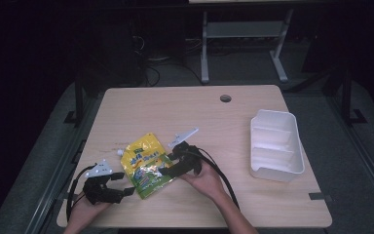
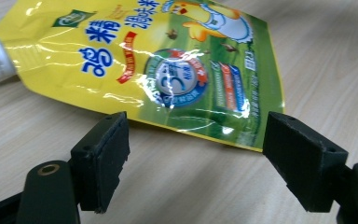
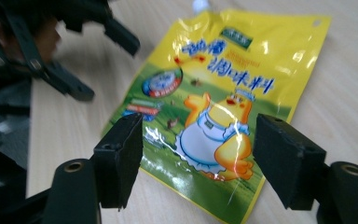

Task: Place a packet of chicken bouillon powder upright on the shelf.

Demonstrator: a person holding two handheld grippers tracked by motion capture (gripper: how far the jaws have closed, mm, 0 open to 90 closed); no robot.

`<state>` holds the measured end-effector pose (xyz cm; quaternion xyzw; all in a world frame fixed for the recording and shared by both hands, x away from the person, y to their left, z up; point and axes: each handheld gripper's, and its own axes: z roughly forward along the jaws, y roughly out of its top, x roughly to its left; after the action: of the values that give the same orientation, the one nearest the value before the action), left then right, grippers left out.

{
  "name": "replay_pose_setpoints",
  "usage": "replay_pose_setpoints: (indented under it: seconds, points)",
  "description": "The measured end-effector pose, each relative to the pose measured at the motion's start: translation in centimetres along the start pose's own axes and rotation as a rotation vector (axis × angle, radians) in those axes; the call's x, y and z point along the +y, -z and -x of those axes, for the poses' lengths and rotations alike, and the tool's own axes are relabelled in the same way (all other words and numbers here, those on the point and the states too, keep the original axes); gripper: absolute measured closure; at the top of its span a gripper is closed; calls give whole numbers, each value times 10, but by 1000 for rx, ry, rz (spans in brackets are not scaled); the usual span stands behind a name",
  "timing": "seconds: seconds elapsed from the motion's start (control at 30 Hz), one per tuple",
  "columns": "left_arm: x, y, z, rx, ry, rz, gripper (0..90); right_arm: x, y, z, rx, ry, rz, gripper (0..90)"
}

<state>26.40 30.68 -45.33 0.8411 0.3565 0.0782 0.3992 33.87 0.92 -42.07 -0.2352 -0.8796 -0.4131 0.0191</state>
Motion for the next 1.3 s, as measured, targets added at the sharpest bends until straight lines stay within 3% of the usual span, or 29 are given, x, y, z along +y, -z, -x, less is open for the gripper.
replay_pose_setpoints:
  seconds: [0.37,0.47,0.57,0.83,1.0,1.3]
  points:
    - [5,0,-11,50,67,1,225,-12,-22,6,-41,-19,-56,406]
    - [9,0,-17,65,102,1,225,-14,-28,8,-33,-37,-71,415]
    - [14,0,-25,79,133,4,225,-17,-32,8,-66,-27,-91,422]
    - [20,-5,-40,111,225,-3,227,-20,-31,9,-83,-33,-85,430]
    - [22,-12,-45,96,247,-29,245,-21,-31,8,-88,-31,-81,428]
    - [26,-25,-49,58,274,-40,364,-23,-31,8,-89,-29,-72,424]
